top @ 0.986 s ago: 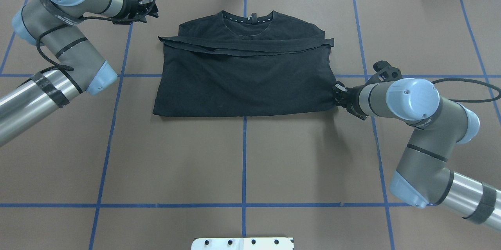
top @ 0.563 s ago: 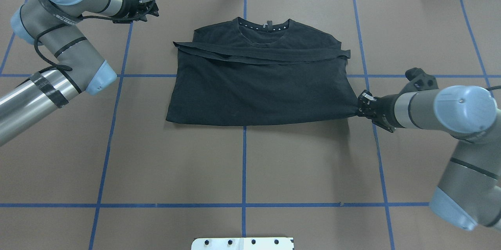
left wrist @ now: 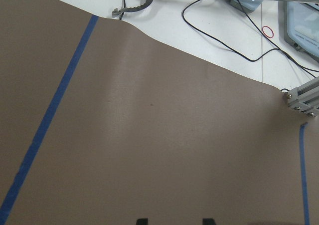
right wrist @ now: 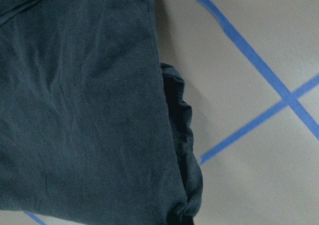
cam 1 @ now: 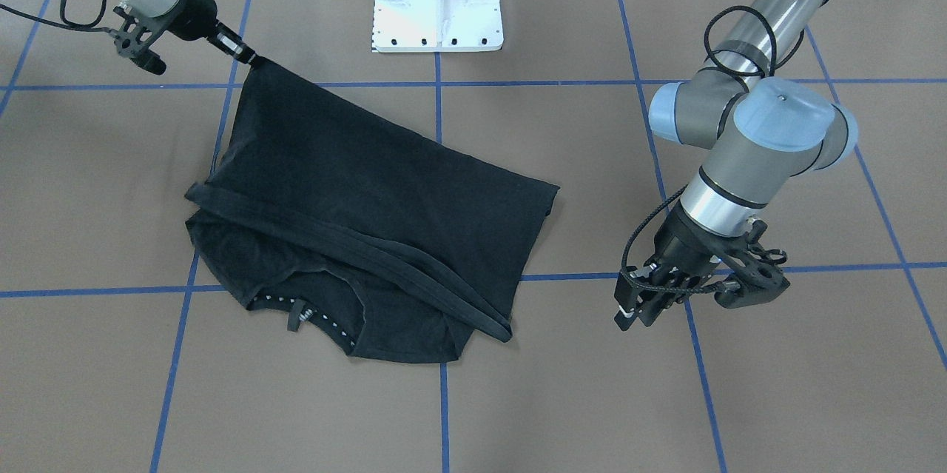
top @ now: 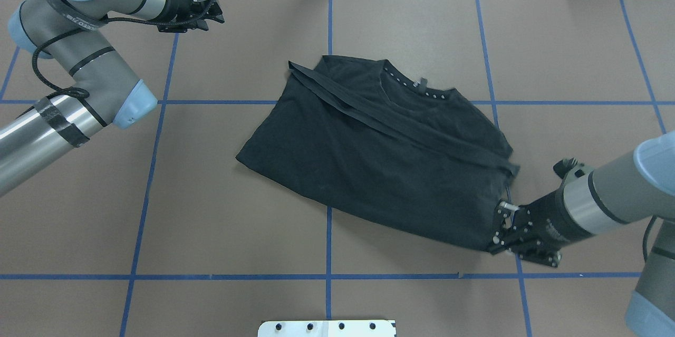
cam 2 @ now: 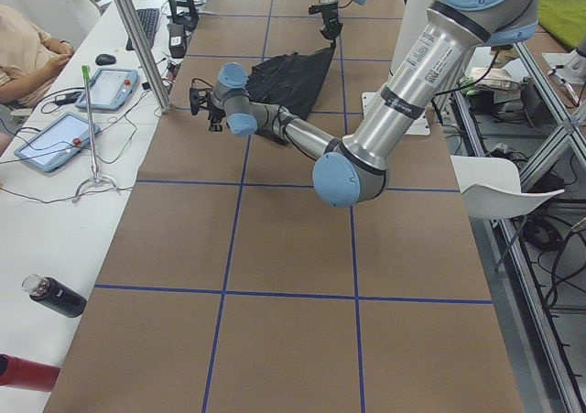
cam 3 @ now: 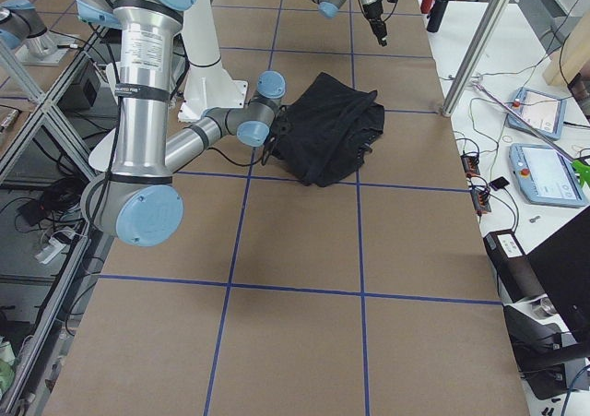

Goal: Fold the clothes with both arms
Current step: 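Drag the shirt edge with the right gripper toward the robot, rotating it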

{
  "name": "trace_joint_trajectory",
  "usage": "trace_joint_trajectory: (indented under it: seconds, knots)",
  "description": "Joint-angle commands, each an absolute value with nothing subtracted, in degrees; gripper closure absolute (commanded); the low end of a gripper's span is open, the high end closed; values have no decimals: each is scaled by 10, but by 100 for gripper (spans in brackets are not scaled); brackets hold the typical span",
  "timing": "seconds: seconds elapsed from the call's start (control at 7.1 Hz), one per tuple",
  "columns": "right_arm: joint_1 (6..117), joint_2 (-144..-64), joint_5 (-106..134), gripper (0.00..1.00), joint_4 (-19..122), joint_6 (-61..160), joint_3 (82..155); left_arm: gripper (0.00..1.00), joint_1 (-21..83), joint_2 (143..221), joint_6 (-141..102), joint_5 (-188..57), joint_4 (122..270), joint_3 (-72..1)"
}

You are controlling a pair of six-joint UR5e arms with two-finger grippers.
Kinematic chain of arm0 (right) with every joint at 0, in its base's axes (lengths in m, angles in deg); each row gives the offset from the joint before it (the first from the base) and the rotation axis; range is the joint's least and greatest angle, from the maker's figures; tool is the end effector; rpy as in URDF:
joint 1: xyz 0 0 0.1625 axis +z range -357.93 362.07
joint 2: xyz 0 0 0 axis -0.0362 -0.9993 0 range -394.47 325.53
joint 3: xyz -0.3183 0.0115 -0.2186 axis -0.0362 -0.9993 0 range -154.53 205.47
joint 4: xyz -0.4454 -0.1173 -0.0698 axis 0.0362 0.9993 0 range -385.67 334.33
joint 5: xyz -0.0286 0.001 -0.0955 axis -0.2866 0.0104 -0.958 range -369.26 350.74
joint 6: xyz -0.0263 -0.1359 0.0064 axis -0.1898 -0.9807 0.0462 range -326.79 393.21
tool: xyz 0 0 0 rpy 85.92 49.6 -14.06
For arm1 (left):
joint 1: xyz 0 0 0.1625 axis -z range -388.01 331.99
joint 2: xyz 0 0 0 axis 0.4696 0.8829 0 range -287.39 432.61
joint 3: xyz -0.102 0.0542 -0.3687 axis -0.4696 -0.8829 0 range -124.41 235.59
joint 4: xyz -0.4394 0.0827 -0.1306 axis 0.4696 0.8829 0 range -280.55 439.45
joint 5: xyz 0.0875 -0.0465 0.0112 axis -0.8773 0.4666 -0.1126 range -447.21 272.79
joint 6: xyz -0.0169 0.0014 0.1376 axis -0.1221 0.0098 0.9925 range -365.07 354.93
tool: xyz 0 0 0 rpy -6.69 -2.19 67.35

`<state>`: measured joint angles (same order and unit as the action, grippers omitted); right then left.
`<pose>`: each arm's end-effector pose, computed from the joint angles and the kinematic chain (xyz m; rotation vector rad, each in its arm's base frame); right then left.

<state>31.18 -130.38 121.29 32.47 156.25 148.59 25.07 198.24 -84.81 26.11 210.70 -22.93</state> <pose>-0.4147 -0.2804 0.3113 -0.6836 -0.9736 0.5924 0.4116 -0.6783 0.2562 0.2847 1.1546 -0.4260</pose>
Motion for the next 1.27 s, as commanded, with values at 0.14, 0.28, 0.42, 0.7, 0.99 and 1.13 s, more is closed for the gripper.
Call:
trace_joint_trajectory:
  seconds: [0.14, 0.28, 0.42, 0.7, 0.99, 1.13]
  knots:
    - [177, -1271, 1202, 30, 323, 1676, 1497, 53, 247, 1947, -883, 314, 2087, -307]
    - [180, -1270, 1205, 0, 323, 1676, 1492, 53, 245, 1941, -897, 335, 2069, -332]
    - [210, -1269, 1210, 0, 323, 1672, 1491, 52, 228, 1939, -926, 334, 2069, -340]
    - [325, -1242, 1251, 0, 325, 1668, 1489, 47, 178, 1923, -967, 316, 2065, -355]
    - [433, -1161, 1267, 0, 328, 1643, 1414, 47, 106, 1901, -968, 237, 2020, -364]
    - [460, -1125, 1267, 0, 330, 1591, 1377, 47, 87, 1899, -968, 210, 2014, -364]
